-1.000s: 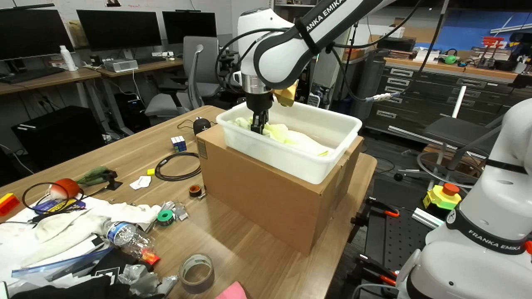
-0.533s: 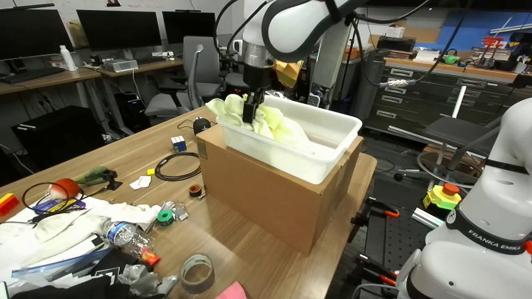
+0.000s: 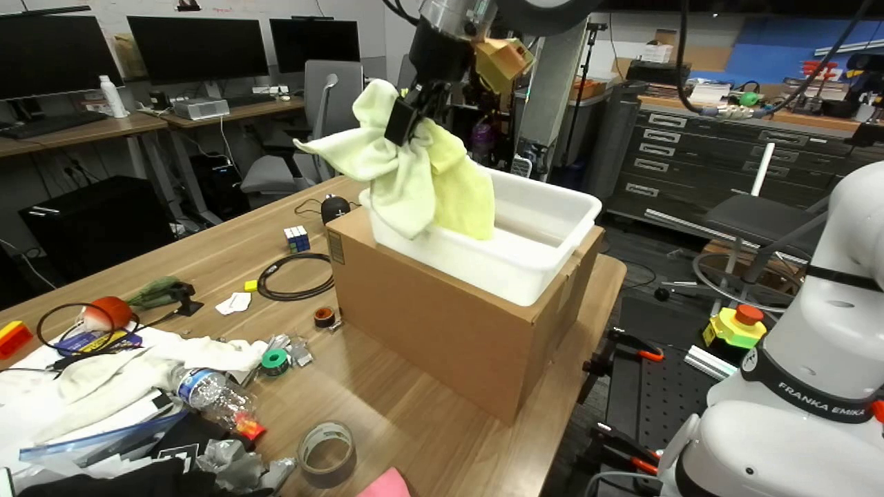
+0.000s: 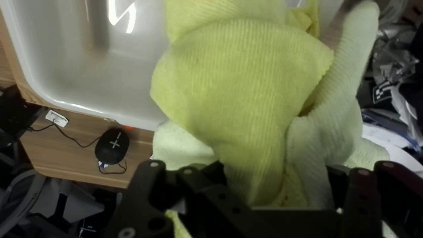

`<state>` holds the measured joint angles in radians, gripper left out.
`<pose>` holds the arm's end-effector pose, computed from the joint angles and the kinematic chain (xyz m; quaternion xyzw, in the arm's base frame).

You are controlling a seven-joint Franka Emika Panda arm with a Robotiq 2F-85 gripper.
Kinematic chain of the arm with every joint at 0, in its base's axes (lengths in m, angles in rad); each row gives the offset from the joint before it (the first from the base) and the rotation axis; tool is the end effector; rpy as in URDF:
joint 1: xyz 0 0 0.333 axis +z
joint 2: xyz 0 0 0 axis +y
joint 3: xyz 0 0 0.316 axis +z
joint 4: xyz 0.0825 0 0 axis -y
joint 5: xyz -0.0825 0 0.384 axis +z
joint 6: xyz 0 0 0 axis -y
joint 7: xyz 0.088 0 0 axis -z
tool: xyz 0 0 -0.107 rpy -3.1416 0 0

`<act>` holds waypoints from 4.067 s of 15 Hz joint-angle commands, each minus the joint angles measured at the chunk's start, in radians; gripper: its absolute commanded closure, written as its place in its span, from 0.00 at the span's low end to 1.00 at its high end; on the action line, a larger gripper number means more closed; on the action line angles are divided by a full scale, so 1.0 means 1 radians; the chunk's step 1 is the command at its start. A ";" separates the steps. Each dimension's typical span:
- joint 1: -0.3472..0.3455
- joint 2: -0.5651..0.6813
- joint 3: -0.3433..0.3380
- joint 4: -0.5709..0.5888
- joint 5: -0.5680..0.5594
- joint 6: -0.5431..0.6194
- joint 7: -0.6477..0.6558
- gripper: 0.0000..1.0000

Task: Take the t-shirts and towel out of the white container and put them on the tabletop

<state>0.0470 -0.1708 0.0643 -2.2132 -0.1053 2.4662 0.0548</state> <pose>0.5280 0.0605 0.4959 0.9747 0.0615 0.2128 0.0287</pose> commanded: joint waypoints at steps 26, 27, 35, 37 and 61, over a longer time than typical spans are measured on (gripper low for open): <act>0.174 -0.074 0.058 -0.006 0.671 -0.286 -0.015 0.27; 0.172 -0.073 0.058 -0.006 0.657 -0.298 -0.016 0.20; 0.096 -0.119 0.080 -0.060 0.362 -0.279 0.138 0.00; 0.059 -0.140 0.085 -0.077 0.231 -0.315 0.217 0.00; -0.009 -0.635 0.030 -0.249 0.036 -0.602 0.159 0.00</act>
<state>0.0461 -0.7398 0.1132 -2.3996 -0.0800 1.7693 0.2323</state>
